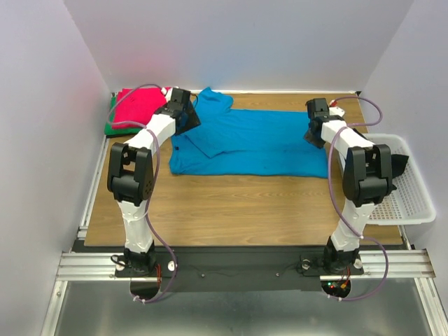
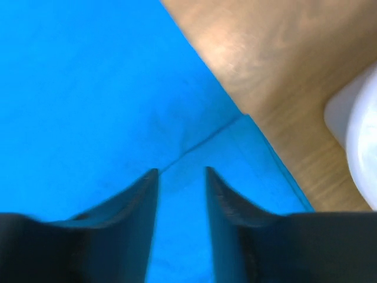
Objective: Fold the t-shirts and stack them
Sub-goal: Fold the tshirt
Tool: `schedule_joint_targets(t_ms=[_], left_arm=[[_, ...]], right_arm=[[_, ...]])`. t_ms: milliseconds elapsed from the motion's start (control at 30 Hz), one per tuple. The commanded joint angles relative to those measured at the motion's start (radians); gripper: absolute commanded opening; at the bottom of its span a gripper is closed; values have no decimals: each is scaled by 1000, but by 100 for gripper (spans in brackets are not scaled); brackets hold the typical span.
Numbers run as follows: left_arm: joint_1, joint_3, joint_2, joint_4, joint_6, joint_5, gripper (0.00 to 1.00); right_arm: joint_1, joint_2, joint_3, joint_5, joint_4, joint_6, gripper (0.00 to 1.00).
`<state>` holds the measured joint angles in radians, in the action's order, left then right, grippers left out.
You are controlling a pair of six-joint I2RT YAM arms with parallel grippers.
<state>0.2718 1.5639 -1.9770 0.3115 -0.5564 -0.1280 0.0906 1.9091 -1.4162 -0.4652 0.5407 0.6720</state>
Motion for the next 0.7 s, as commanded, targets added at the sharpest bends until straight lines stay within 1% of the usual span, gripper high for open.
schedule_joint_targets(t_ms=[0,67,100,133,167,200,233,300,333,400,433,533,667], left_arm=[[-9,129,13,50,38,4,72],[-9,105,68,49,32,16,74],[-9,76,96,37,26,22,75],[-9,-1,127,3,20,34,76],[-9,-48,188,-18,16,48,77],[-8,-98,220,-37,6,69,77],[-8,-201,248,-54,-17,80,77],[0,-305,320,-116,-40,116,77],[1,-396,335,-141,-54,122,77],[3,-488,359,-210,-77,183,77],[4,-504,356,-238,-83,191,77],[6,-516,314,-249,-86,203,77],[4,-519,242,-243,-83,174,77]], right_arm=[[-6,-36,-59,69,-30,-92,53],[-6,-64,-43,118,-31,-110,60],[-8,-91,-17,170,-31,-117,64],[-6,-108,-3,200,-33,-132,72],[-5,-119,11,232,-33,-147,75],[-3,-130,29,290,-33,-155,80],[1,-151,61,312,-38,-172,90],[24,-165,98,358,-48,-189,100],[34,-170,114,362,-64,-198,100],[67,-165,151,370,-88,-212,100],[83,-147,160,373,-87,-212,100],[87,-122,174,387,-97,-198,100],[90,-98,204,372,-117,-181,100]])
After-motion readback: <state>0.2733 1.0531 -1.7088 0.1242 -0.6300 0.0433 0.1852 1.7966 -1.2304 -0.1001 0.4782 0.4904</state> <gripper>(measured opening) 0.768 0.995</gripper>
